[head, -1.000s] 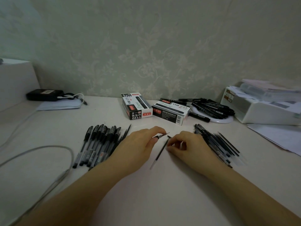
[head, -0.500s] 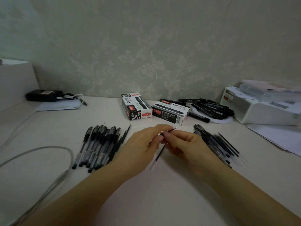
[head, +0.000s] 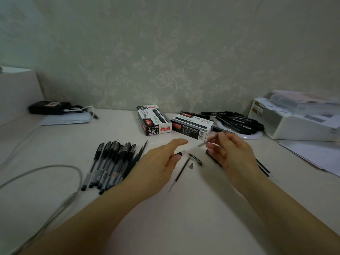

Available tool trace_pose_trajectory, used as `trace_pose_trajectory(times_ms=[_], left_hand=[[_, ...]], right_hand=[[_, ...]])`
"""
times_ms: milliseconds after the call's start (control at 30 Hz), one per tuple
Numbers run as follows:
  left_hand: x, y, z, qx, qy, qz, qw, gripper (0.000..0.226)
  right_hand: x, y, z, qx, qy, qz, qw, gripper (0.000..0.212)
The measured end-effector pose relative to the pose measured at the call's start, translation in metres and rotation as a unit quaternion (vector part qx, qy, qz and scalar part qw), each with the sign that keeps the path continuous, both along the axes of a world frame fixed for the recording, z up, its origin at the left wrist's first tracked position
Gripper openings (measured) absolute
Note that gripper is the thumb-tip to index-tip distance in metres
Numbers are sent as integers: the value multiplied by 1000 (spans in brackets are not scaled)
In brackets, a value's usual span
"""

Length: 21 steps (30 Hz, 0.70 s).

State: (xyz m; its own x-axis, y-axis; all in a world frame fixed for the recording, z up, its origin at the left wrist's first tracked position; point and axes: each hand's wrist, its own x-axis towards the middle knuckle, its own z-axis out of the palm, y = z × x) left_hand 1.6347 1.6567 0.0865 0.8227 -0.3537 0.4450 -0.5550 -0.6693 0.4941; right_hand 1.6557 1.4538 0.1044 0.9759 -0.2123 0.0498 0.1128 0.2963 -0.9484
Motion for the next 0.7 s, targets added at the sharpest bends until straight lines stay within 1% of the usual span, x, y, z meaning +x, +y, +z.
trace_pose_trajectory(times_ms=[33, 67, 100, 167, 267, 300, 367, 467, 533, 600, 700], left_hand=[[1, 0, -1, 2, 0, 2, 1000, 38], [2, 1, -2, 3, -1, 4, 1000, 37], [2, 1, -2, 4, -3, 5, 1000, 36], [3, 1, -3, 2, -3, 7, 1000, 35], [4, 2, -4, -4, 0, 13, 1000, 32], [5, 3, -4, -4, 0, 16, 1000, 31], [6, 3, -5, -4, -3, 20, 1000, 30], [6, 3, -6, -1, -7, 26, 1000, 28], [7, 3, -7, 0, -11, 35, 999, 28], [7, 4, -7, 0, -10, 45, 999, 27], [8, 6, -6, 4, -8, 74, 997, 24]], right_hand=[[3, -6, 0, -74, -12, -38, 996, 14], [5, -12, -1, -171, -22, -69, 983, 13], [7, -18, -2, -271, -30, -93, 958, 13], [8, -26, -5, -431, -51, -129, 892, 12], [7, -36, -6, -590, -76, -165, 786, 15], [8, -39, -6, -623, -70, -169, 760, 18], [8, -43, -5, -667, -45, -171, 724, 22], [8, -46, -5, -705, -10, -168, 689, 23], [8, -47, -6, -714, 12, -164, 680, 24], [9, -48, -6, -716, 28, -153, 680, 23], [9, -46, -6, -723, 28, -149, 674, 21]])
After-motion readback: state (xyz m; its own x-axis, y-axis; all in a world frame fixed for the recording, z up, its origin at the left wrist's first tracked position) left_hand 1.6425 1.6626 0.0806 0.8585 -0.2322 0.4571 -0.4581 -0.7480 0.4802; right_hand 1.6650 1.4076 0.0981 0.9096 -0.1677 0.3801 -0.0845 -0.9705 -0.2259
